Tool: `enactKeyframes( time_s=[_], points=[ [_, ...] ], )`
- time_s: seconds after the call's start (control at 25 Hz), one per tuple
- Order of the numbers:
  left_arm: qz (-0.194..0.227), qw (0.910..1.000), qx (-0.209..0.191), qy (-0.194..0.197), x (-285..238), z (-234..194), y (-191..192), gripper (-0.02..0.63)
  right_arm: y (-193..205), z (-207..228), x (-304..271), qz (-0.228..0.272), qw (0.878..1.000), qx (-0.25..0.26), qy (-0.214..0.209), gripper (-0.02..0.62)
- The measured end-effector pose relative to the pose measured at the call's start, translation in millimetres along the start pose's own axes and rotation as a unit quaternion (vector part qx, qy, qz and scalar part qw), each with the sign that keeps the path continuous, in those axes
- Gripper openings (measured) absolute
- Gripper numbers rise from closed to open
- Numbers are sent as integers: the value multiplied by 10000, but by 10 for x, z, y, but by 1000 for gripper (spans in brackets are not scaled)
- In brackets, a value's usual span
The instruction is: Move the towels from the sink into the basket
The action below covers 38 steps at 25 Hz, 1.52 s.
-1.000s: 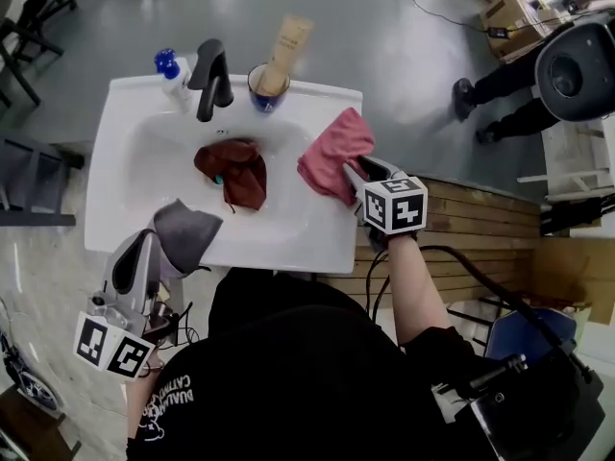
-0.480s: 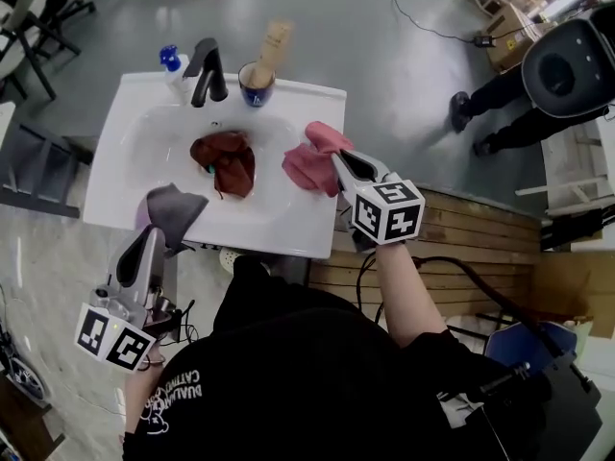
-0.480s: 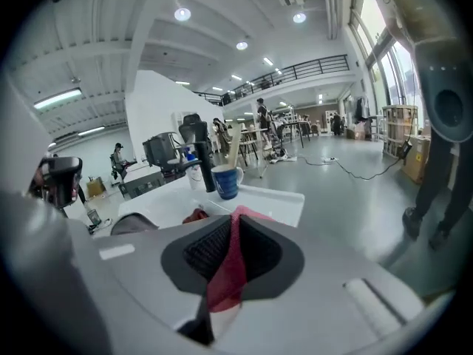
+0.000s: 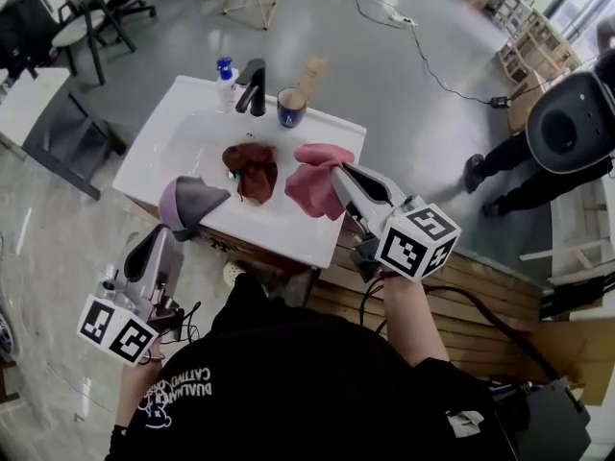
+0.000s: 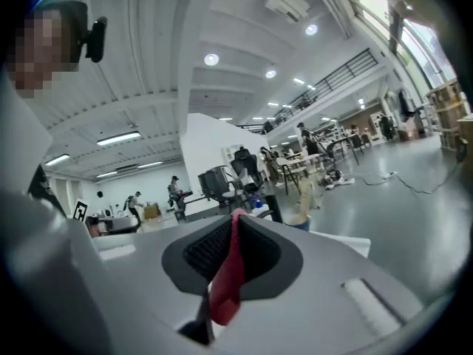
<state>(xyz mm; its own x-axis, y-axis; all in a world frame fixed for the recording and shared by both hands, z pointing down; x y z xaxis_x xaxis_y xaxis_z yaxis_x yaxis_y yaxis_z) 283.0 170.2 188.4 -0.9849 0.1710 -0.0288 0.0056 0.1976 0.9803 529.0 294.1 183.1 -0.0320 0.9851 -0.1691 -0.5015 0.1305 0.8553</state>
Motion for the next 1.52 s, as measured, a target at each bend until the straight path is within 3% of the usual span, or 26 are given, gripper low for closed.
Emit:
enactKeyframes(
  time_s=[0.16, 0.32, 0.64, 1.16, 1.52],
  points=[
    [-72, 9983, -202, -535, 337, -30, -20, 2, 16, -542, -145, -114, 9962, 342, -792, 31],
    [-117, 9948, -147, -1000, 624, -67, 8, 3, 266, -911, -415, -584, 9881, 625, -1276, 31],
    [-41, 9874, -237, -1562, 1006, -188, -42, 3, 581, -1561, -739, -1169, 9594, 878, -2411, 31],
    [35, 9686, -185, -2478, 2228, -715, -82, 2, 1142, -2650, -1488, -1776, 9308, 951, -3049, 31],
    [148, 9655, -148, -2597, 2997, -1389, -248, 2, 1466, -3451, -1992, -1813, 9279, 1058, -3082, 32]
  ],
)
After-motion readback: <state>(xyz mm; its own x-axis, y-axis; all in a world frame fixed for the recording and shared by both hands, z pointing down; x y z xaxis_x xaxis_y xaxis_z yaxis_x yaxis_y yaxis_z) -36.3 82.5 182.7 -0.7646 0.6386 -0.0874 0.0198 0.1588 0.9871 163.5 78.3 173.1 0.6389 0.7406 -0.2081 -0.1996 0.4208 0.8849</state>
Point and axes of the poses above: the fingertips, and each gripper's own axes: x backward along the fingers, z to its right, y out of its underside, the point moved 1 cm from there along x, backward along the fingers, and after that the axes turned 11 degrees about -x, right-handed, at the moved point
